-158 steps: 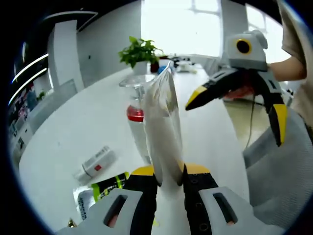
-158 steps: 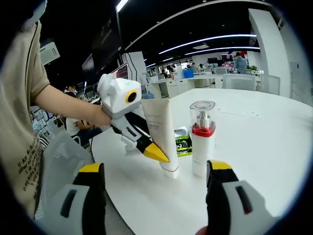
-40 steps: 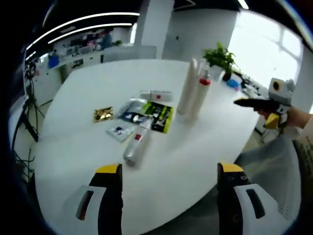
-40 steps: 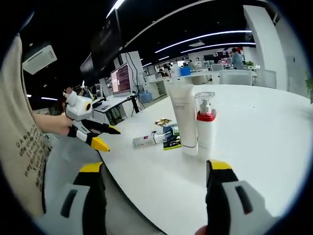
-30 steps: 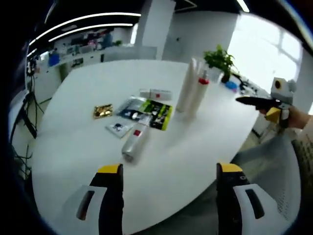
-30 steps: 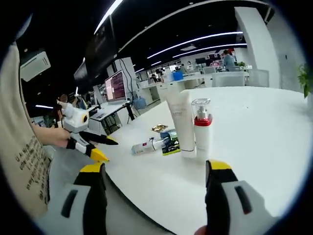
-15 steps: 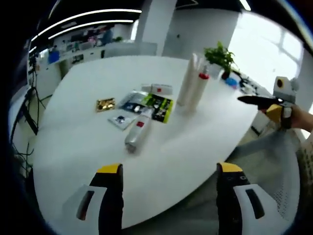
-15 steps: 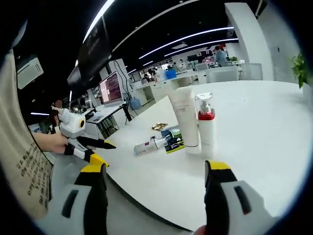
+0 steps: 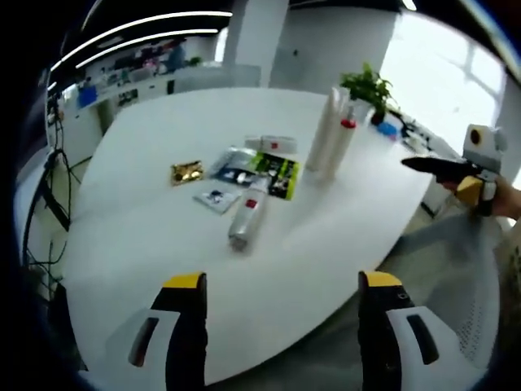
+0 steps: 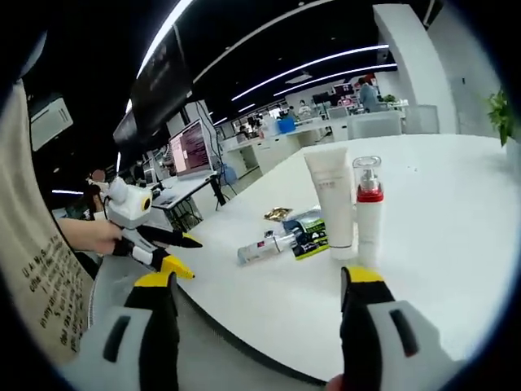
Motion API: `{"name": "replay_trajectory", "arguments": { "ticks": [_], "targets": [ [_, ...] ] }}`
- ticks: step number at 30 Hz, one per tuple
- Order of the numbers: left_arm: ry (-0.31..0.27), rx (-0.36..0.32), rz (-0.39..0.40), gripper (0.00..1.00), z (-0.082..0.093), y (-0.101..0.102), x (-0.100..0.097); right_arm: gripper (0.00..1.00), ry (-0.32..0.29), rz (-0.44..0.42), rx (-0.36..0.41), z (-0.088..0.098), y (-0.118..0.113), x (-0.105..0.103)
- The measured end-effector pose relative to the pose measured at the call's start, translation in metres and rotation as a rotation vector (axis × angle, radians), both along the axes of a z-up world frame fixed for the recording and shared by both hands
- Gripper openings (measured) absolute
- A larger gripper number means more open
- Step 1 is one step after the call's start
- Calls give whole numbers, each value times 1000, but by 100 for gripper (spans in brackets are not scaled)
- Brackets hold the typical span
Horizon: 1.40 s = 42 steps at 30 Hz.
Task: Arrange the skincare products in the storage area until every visible bottle or jar stands upright without overlapping.
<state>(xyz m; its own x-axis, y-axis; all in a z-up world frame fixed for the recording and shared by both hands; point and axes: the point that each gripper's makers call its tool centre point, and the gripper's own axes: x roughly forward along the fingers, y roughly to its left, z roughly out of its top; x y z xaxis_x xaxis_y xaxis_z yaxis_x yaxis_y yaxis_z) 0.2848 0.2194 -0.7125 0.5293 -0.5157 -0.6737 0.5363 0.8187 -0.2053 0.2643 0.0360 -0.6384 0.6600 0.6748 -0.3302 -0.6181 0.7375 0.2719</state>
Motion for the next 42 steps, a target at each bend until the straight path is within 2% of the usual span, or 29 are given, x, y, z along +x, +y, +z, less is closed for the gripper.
{"name": "replay_trajectory", "arguments": {
  "ticks": [8,13,20,26,36,42],
  "targets": [
    [11,25,-26,73,-3,0,6,83,-6,-25,-22,-4,-5,3],
    [13,44,-62,73,-6,-3,9,83,-15,44,-103,-13,3,-5],
    [27,86,-123,72,-9,-10,16,84,-13,40,-108,-14,1,-5],
    [23,118,-149,69,-10,-15,31,83,-1,43,-107,-17,-3,-5],
    [54,166,-177,61,-11,-13,57,82,4,31,-118,-19,-5,-4],
    [70,188,-215,59,-12,-21,61,82,15,1,-120,-21,-10,-3]
  ]
}}
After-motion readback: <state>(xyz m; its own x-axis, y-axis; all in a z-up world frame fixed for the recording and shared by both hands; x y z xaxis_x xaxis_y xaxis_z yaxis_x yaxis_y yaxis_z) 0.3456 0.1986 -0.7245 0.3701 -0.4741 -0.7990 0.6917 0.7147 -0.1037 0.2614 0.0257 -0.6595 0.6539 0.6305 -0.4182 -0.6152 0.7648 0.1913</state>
